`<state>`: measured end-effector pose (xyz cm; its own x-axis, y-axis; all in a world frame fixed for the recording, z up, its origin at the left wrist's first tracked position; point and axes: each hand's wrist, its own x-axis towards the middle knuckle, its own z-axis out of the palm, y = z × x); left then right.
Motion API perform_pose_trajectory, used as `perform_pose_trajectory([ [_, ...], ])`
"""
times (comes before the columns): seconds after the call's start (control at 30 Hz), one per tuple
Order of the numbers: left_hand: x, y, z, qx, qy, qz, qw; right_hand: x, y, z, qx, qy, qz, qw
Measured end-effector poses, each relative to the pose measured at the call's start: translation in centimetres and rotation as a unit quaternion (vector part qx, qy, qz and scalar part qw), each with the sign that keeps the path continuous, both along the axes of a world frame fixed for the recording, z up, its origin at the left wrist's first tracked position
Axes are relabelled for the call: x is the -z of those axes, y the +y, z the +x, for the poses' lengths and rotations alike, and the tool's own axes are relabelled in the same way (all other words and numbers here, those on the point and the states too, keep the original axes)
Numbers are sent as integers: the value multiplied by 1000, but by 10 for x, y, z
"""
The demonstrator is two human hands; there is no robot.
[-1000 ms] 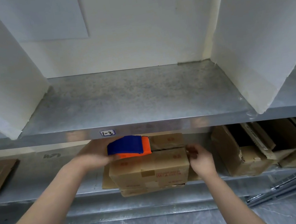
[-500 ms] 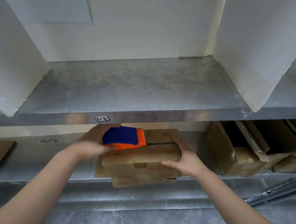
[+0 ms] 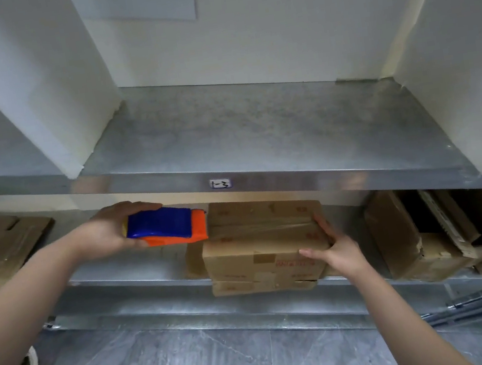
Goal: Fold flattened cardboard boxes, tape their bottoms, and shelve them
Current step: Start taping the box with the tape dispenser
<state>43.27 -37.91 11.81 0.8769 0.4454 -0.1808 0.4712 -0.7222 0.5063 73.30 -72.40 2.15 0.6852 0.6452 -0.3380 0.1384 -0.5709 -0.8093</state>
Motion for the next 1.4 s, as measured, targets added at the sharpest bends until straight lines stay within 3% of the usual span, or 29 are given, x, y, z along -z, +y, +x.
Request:
perform_pose_trajectory([
  [0.37, 3, 58, -14, 7, -32, -72, 997, -9, 2, -9, 26, 53, -4, 998],
  [0.77, 42, 81, -12, 42, 34, -78, 995, -17, 9, -21, 61, 86, 16, 994],
  [0.93, 47, 73, 13, 106, 74, -17, 991, -16, 9, -20, 50, 81, 16, 995],
  [1.4, 57, 59, 54, 88, 181, 34, 979, -7, 6, -13, 41, 79, 35, 995],
])
